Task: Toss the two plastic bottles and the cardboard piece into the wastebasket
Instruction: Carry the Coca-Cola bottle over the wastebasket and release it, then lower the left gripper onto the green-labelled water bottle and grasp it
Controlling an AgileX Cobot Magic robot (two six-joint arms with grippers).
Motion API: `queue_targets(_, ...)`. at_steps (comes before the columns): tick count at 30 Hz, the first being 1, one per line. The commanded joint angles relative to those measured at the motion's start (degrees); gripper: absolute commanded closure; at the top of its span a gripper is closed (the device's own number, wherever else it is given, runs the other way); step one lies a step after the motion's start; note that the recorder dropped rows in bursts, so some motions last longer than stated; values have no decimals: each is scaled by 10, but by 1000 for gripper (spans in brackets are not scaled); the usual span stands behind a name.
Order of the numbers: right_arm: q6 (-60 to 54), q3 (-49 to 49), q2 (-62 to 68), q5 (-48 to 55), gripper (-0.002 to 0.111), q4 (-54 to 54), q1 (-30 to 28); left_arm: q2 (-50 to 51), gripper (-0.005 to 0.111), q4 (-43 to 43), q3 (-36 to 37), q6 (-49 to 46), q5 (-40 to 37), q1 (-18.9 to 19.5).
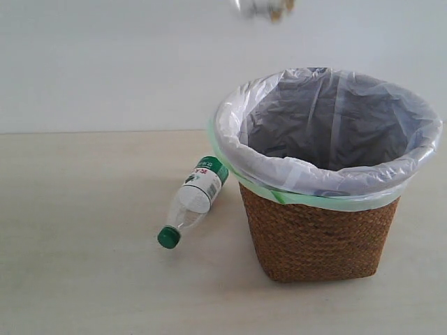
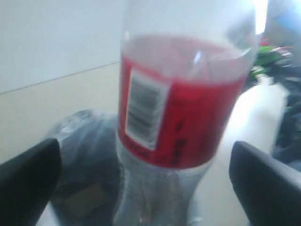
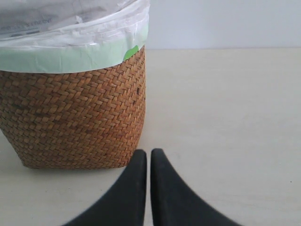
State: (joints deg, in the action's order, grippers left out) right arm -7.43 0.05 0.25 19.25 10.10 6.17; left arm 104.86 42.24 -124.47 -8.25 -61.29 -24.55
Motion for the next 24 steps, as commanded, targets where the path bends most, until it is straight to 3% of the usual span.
queue_targets(1, -2, -1, -3, -4, 108, -3, -3, 23, 17, -237, -11, 120, -87, -13)
queue_targets(5, -2, -1, -3, -4, 108, -3, -3, 31, 17, -361, 5, 161, -87, -7)
queue_targets(12, -2, -1, -3, -4, 108, -3, -3, 36, 17, -377, 90, 178, -87, -7)
queue_targets(18, -2, -1, -3, -4, 108, -3, -3, 36, 17, -470, 174, 178, -87, -7)
queue_targets(24, -2, -1, -3, -4, 108, -3, -3, 36, 17, -497, 241, 129, -87, -7)
